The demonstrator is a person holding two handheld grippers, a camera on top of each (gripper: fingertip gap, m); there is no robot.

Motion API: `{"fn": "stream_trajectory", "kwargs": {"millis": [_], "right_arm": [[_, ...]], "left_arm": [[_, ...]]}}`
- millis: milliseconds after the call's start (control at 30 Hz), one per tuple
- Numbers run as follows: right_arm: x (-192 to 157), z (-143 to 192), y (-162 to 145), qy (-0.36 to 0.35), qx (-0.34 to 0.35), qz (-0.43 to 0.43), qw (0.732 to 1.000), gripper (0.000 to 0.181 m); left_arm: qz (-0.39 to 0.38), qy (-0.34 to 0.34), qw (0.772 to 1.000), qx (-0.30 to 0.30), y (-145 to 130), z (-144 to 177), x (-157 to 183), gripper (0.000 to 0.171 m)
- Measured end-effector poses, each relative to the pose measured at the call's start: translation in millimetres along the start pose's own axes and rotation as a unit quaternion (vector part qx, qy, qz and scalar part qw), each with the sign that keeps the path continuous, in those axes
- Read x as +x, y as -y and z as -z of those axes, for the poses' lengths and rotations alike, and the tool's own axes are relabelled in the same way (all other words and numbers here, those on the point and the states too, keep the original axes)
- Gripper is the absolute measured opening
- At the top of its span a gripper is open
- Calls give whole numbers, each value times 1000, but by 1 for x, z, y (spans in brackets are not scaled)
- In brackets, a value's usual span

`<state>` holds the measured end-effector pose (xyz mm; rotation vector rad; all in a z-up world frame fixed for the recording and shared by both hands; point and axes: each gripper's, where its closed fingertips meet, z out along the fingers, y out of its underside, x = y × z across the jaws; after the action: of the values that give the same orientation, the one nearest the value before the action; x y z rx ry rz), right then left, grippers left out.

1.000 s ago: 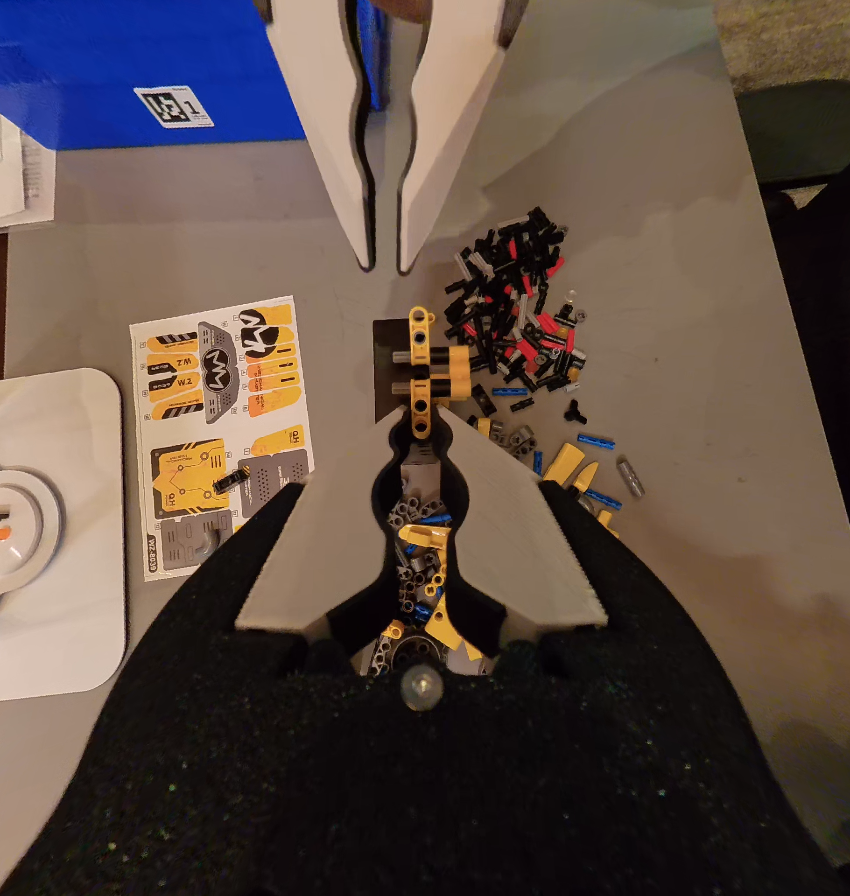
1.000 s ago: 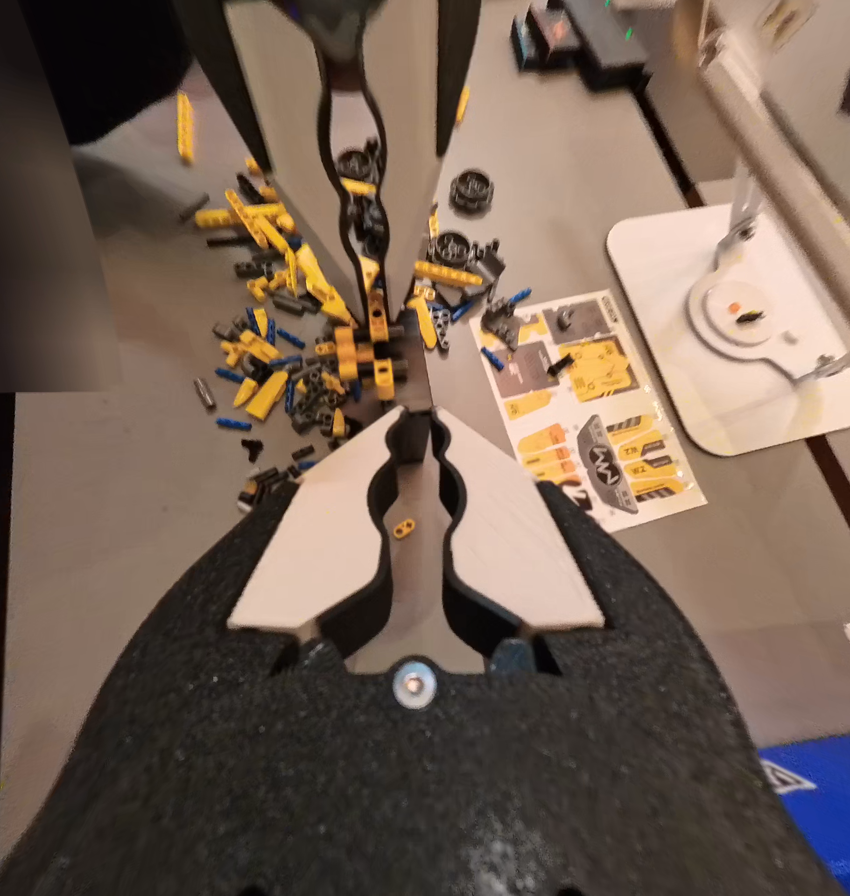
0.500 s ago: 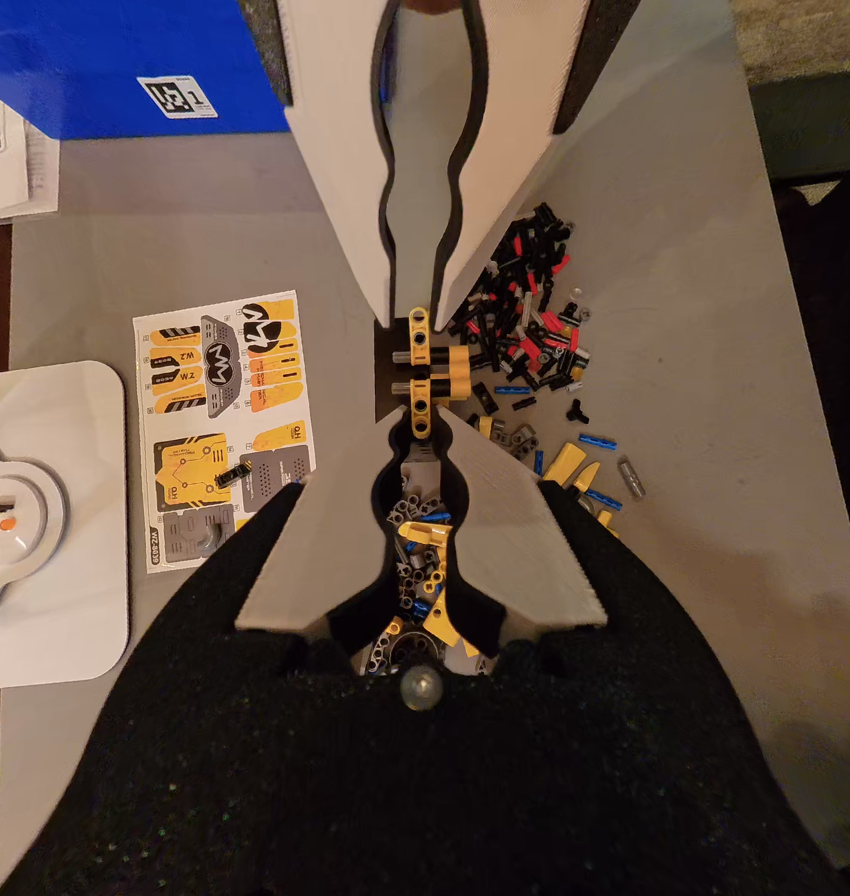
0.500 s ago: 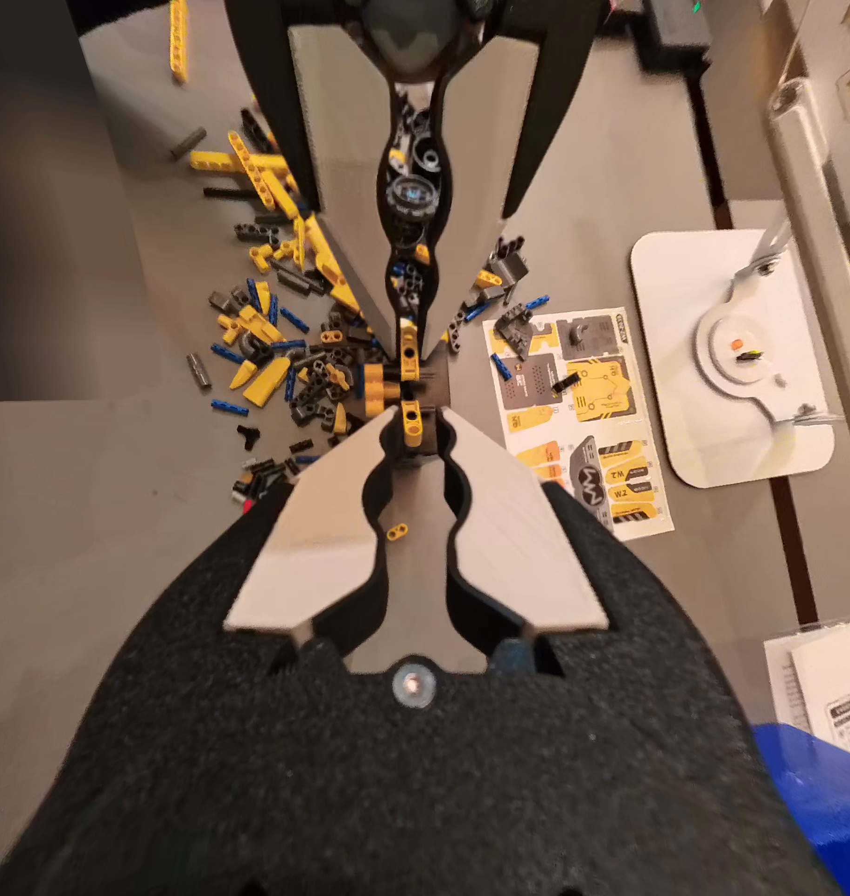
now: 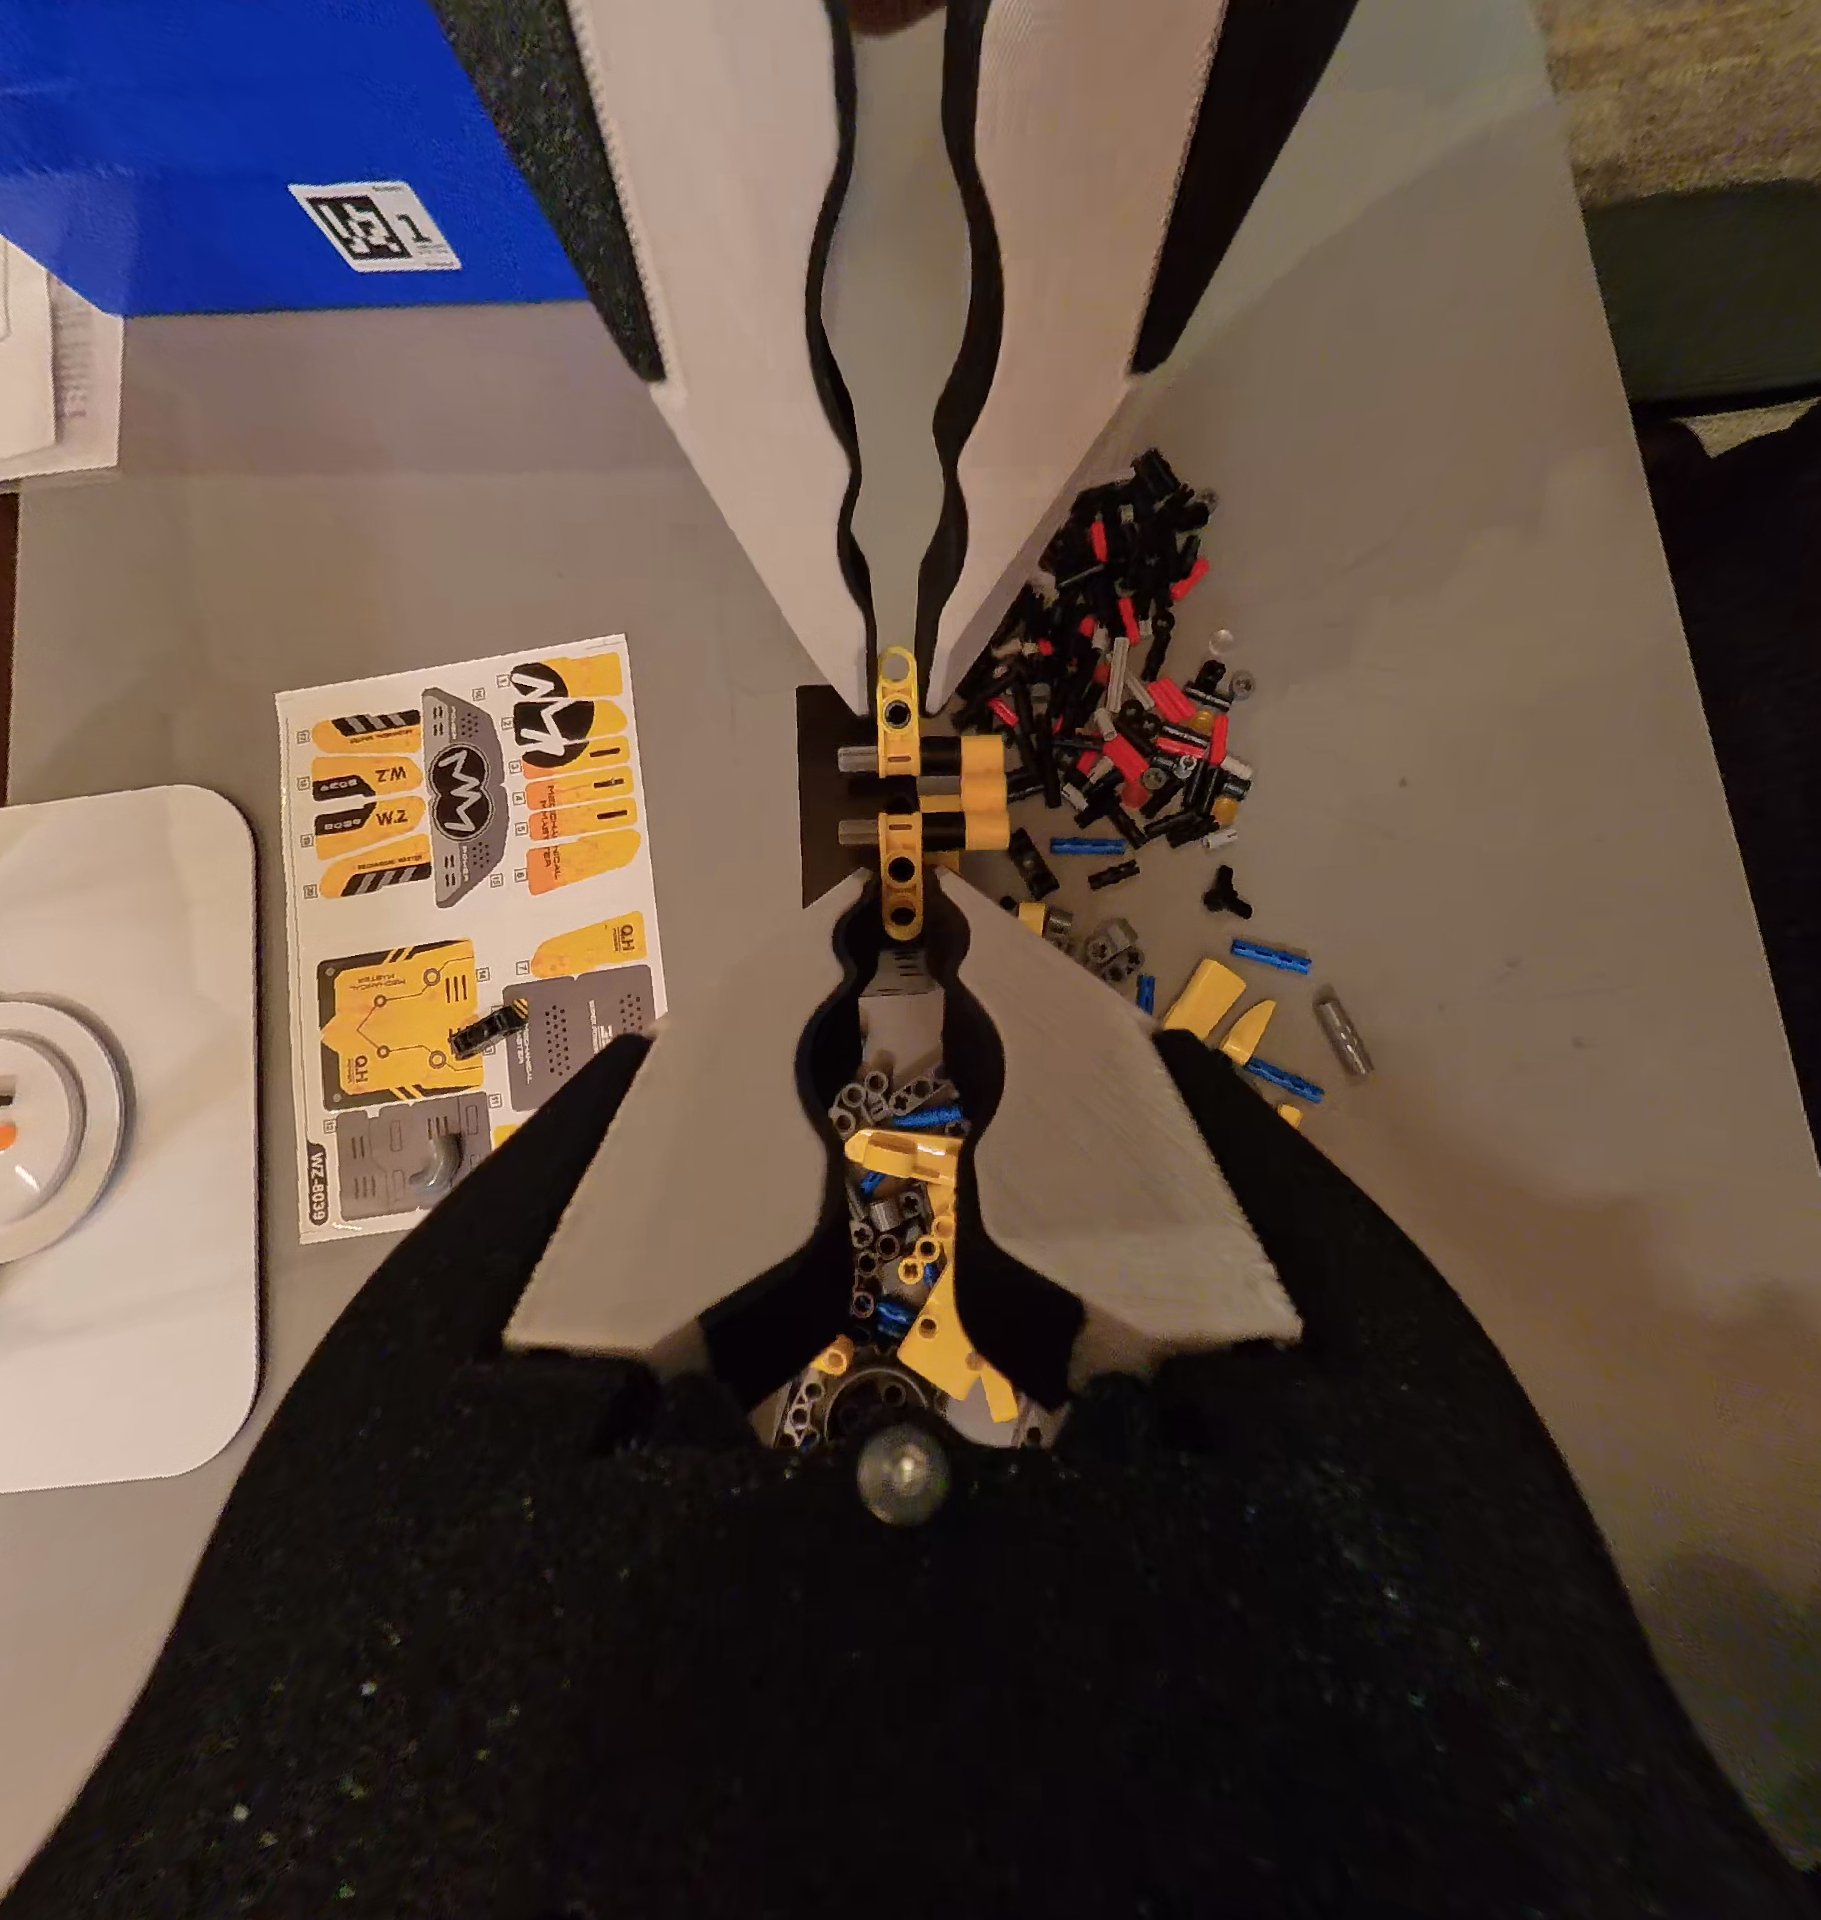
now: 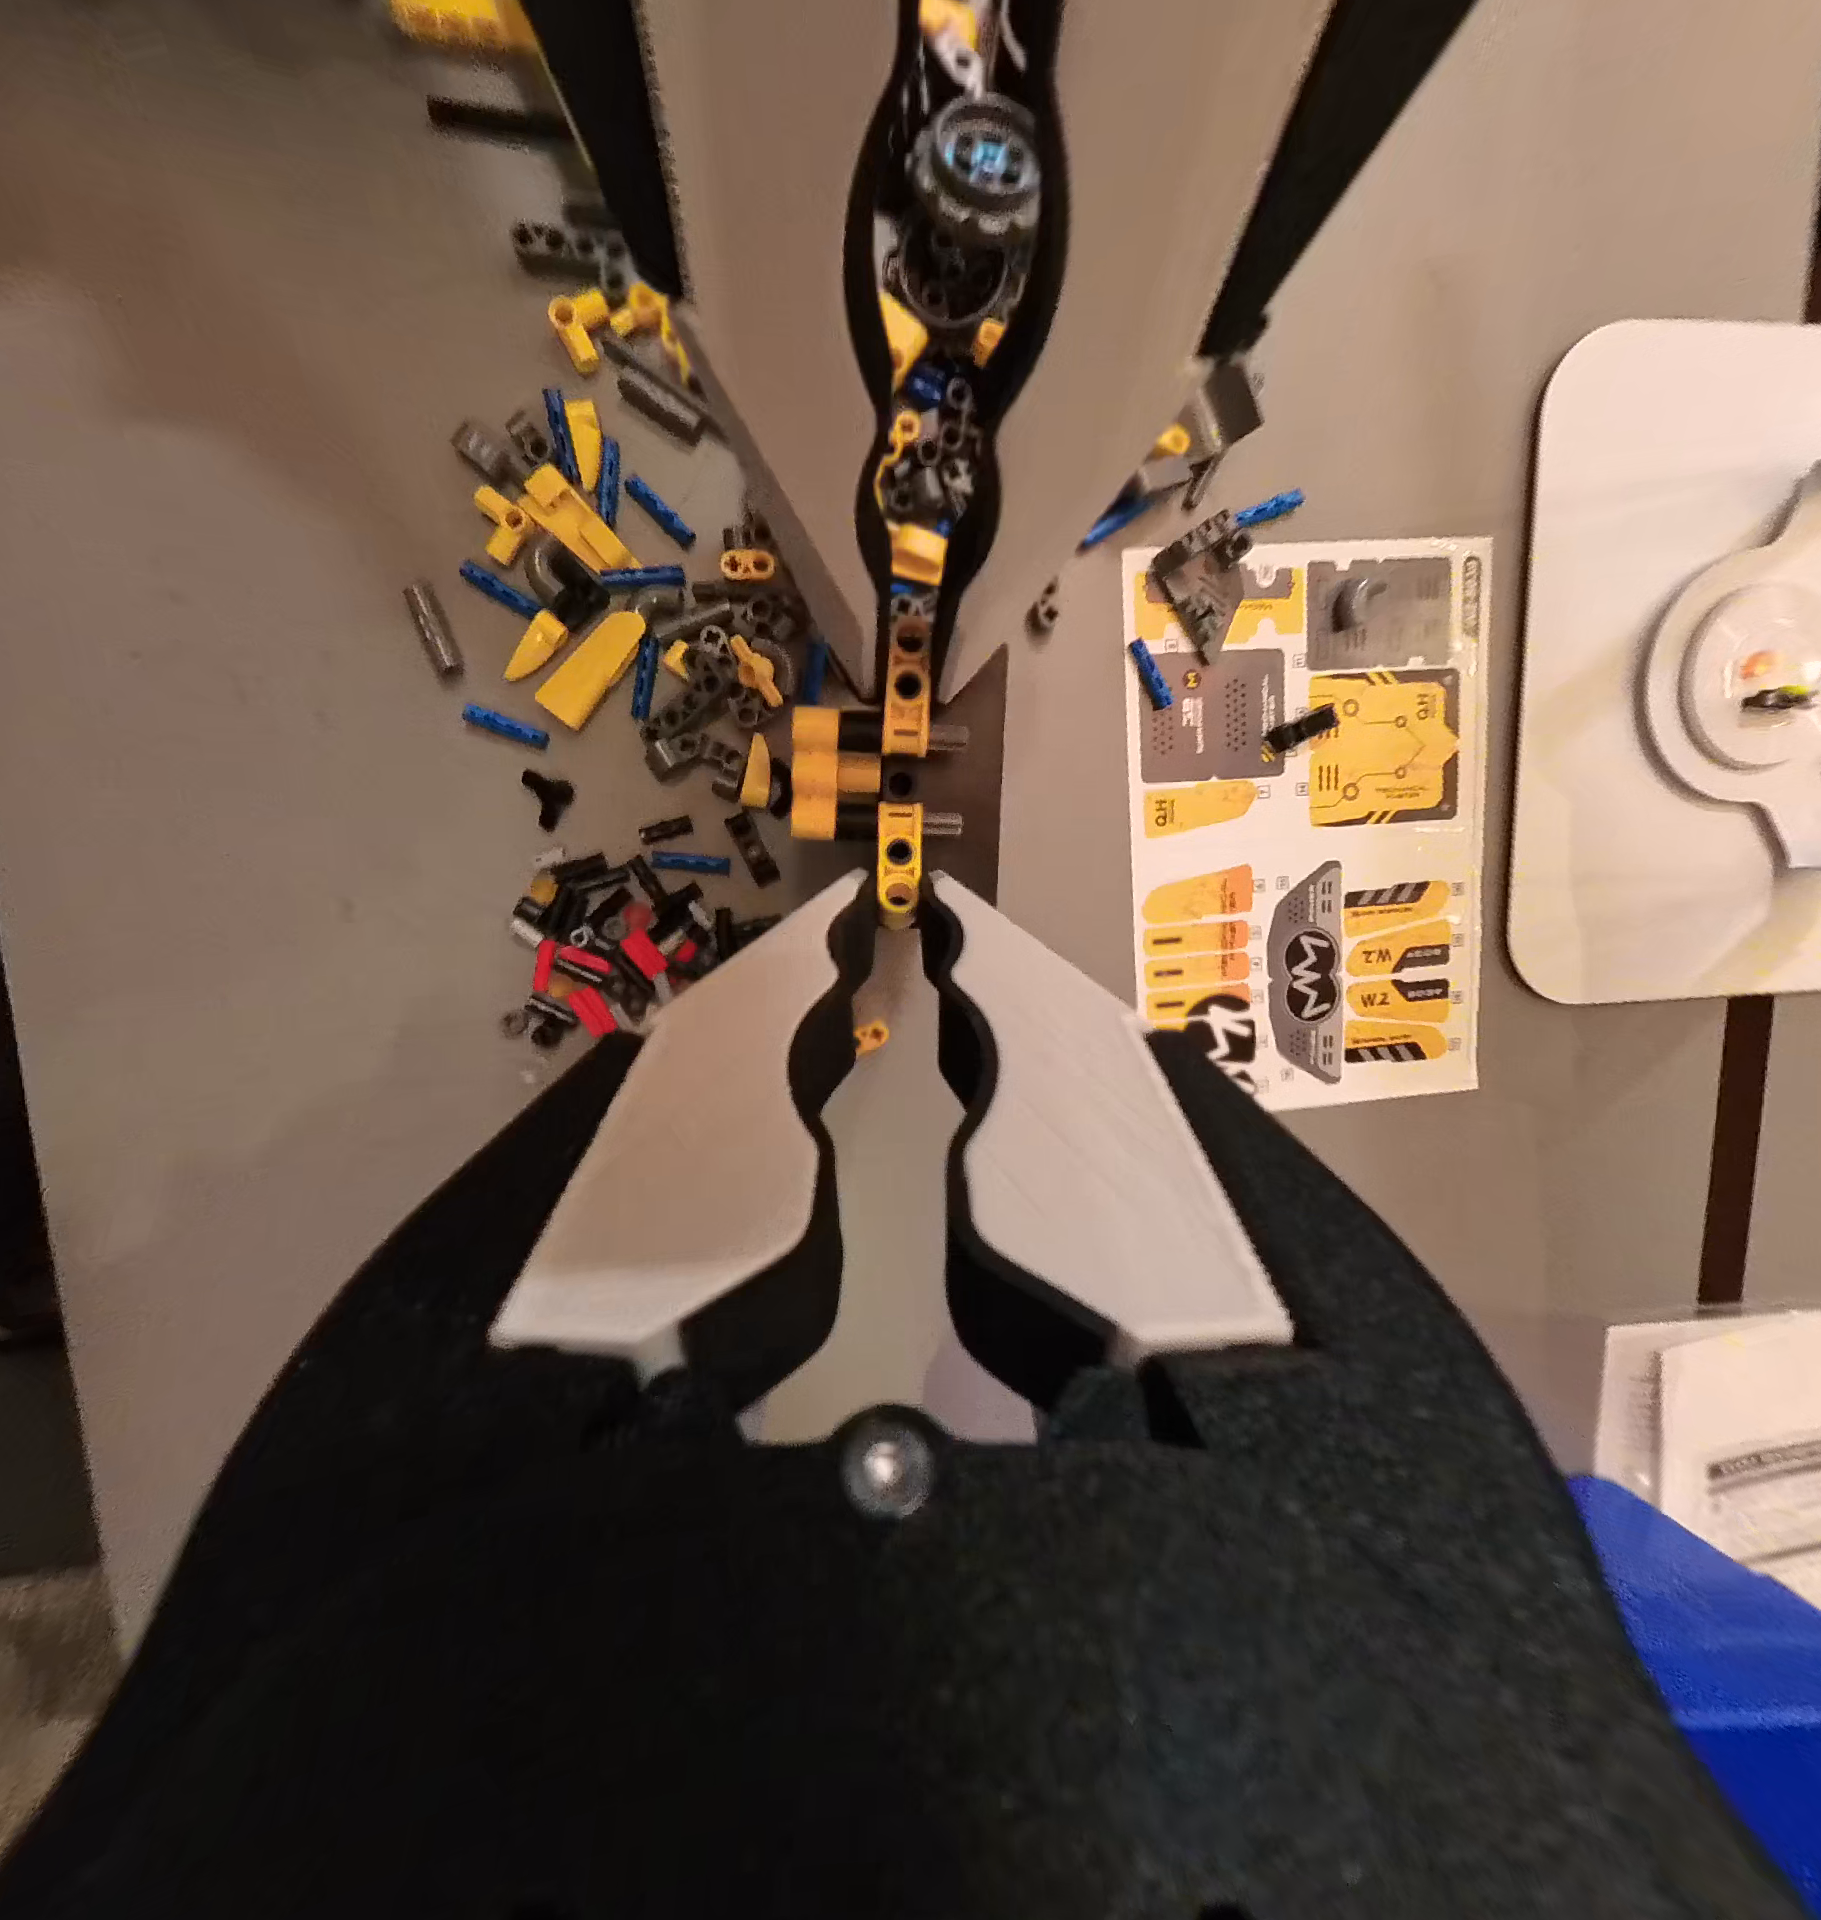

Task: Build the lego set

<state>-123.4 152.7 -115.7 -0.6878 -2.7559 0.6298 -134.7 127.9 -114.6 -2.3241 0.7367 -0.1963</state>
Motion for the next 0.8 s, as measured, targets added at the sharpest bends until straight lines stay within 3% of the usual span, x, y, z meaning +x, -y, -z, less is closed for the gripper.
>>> {"fn": "stream_trajectory", "kwargs": {"millis": [233,367,800], "right_arm": [[2,-1,1,-31,145,-30,988,7],[4,-2,2,-46,194,-42,979,8],[6,-2,-7,-101,177,-15,979,14]], "left_arm": [[10,2,1000,13,0,0,-1,7],[10,5,1000,6,0,0,-2,7],[11,13,1000,0,-1,0,-3,7]]}}
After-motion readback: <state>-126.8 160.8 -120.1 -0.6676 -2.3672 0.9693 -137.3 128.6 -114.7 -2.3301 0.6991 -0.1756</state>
